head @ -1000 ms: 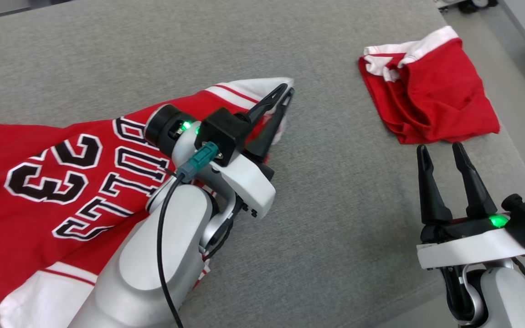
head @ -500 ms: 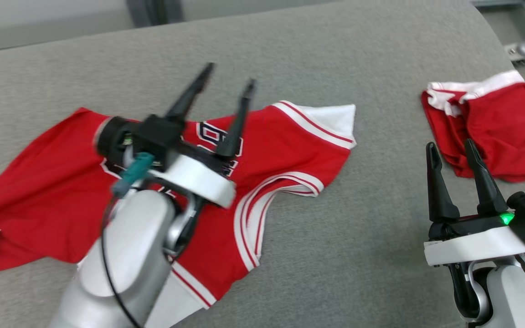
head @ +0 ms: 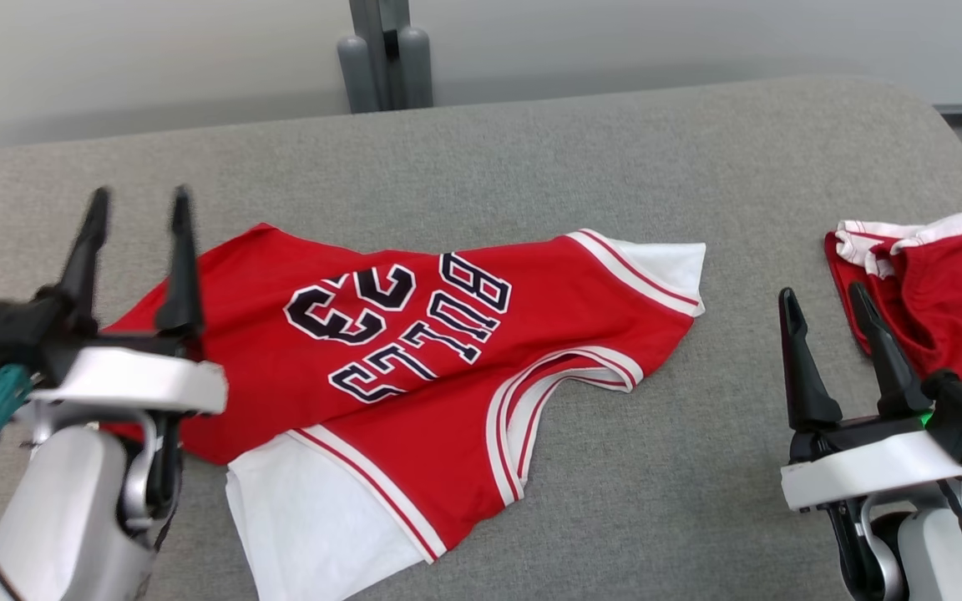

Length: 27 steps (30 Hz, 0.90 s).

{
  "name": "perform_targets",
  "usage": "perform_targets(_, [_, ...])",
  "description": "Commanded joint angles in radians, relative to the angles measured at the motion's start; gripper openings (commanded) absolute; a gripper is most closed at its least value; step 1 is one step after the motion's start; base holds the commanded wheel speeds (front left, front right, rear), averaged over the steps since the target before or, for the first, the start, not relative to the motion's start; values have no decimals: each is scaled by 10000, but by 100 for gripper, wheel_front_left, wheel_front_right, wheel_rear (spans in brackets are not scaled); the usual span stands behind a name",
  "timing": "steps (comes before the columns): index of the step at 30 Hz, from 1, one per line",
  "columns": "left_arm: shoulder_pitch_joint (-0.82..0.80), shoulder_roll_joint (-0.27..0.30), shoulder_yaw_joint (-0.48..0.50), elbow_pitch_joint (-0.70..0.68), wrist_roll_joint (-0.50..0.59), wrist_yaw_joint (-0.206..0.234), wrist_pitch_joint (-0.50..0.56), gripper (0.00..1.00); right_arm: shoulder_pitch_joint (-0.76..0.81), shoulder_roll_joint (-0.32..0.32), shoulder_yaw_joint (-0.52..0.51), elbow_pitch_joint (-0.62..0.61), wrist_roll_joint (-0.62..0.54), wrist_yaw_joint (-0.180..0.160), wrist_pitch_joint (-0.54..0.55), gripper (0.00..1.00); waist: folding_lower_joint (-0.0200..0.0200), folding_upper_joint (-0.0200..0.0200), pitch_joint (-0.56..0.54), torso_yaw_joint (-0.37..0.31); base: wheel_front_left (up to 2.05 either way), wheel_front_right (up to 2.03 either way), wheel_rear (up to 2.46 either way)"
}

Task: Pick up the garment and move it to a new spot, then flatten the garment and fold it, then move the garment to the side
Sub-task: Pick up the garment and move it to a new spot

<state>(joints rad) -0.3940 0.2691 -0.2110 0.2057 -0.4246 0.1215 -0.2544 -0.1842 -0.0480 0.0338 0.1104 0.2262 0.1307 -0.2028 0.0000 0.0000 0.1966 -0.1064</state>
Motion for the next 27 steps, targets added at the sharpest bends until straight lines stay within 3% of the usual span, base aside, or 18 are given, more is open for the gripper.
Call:
perform_targets(1, [265,114,186,-83,-110,-8,-49,100,142,-59,-69,-21,-102,3,69,100,0,0,-194,123,0,0,0])
perform_targets(5, [1050,414,681,-449,27,-91,-81,100,332,-58,-72,-41,-184,3,170,100,0,0,-446,219,0,0,0])
perform_targets(12, [2434,289,1152,-1142,472,-127,-90,100,643,-59,-129,78,-288,3,362,100,0,0,-891,322,0,0,0])
perform_targets(27, [4546,-111,748,-1790,927,122,85,100,1426,-58,-402,-175,-464,3,732,100,0,0,-1674,368,0,0,0])
